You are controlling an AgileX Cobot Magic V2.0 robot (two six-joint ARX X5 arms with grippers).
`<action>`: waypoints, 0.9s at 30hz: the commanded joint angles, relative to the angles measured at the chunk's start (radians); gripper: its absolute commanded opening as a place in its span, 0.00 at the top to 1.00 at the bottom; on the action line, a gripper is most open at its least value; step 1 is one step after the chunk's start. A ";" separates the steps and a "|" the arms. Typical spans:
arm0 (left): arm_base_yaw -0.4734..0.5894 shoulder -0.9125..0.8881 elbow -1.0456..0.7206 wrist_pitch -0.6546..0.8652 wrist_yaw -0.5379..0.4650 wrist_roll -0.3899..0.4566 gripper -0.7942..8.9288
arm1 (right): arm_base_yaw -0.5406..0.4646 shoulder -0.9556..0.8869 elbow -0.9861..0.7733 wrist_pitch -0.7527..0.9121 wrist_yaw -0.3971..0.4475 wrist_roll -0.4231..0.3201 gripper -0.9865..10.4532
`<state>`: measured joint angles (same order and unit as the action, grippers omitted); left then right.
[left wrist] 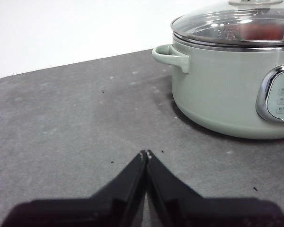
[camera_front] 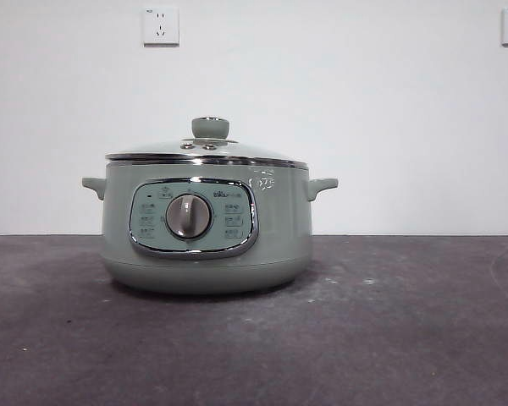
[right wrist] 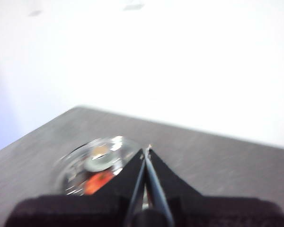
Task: Pick up the pumpkin,open the lid,put the pumpkin in the pot,close the lid
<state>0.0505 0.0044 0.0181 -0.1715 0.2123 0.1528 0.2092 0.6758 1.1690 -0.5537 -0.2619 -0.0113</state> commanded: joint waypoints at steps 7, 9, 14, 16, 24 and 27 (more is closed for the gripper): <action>0.003 -0.002 -0.016 0.002 -0.001 -0.008 0.92 | -0.140 -0.315 -0.579 0.417 0.006 0.003 0.91; 0.003 -0.002 -0.016 0.002 -0.001 -0.008 0.92 | -0.151 -0.380 -0.673 0.434 0.006 0.002 0.91; 0.003 -0.002 -0.016 0.002 -0.001 -0.008 0.92 | -0.157 -0.509 -0.867 0.460 0.011 0.003 0.91; 0.003 -0.002 -0.016 0.002 -0.001 -0.008 0.92 | -0.157 -0.555 -0.934 0.462 0.019 0.004 0.91; 0.003 -0.002 -0.016 0.002 -0.001 -0.008 0.92 | -0.157 -0.669 -1.110 0.450 0.033 0.056 0.91; 0.003 -0.002 -0.016 0.002 -0.001 -0.008 0.92 | -0.157 -0.675 -1.131 0.427 0.033 0.059 0.91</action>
<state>0.0505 0.0048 0.0185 -0.1715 0.2123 0.1528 0.0528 0.0048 0.0494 -0.1284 -0.2325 0.0311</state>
